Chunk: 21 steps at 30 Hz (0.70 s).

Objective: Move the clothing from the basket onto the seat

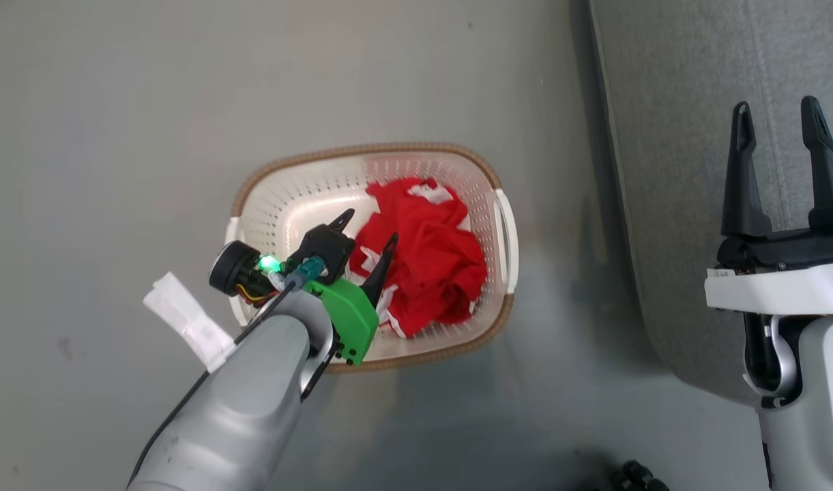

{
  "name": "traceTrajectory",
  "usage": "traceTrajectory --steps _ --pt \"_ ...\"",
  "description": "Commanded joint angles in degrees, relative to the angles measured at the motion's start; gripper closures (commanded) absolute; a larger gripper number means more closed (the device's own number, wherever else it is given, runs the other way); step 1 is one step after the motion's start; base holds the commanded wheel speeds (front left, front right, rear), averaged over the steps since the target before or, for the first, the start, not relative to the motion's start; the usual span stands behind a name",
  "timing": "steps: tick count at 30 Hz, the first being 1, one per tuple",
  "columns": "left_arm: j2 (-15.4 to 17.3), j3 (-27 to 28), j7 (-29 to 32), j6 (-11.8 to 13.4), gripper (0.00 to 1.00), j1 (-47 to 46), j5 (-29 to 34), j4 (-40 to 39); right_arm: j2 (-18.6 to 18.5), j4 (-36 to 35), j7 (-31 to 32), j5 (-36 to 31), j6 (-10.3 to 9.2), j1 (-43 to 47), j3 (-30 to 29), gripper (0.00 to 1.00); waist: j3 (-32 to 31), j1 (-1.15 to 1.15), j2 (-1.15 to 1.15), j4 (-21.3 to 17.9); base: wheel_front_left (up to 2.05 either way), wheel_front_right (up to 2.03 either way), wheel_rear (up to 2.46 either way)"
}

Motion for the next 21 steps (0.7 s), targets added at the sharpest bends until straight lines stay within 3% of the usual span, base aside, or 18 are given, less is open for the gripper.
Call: traceTrajectory --steps 1,9,21 --pt "0.4 -1.5 0.5 -0.1 0.0 -2.6 -2.1 1.1 0.3 -0.1 -0.2 0.0 -0.08 -1.6 0.2 0.0 10.2 -0.02 0.0 -4.5 0.0 0.0 0.0" --pt "0.5 -11.8 4.6 -0.1 0.0 -10.1 -13.3 6.0 0.8 -1.9 -0.2 -0.1 -0.08 -4.7 1.6 0.0 17.1 -0.02 0.0 -6.9 0.0 0.0 0.0" --pt "0.4 -16.7 9.7 -0.1 0.0 -18.4 -21.3 14.5 0.2 -5.4 -0.2 -2.2 -0.08 -6.9 3.4 0.0 24.5 -0.02 0.0 -8.7 0.0 0.0 0.0"
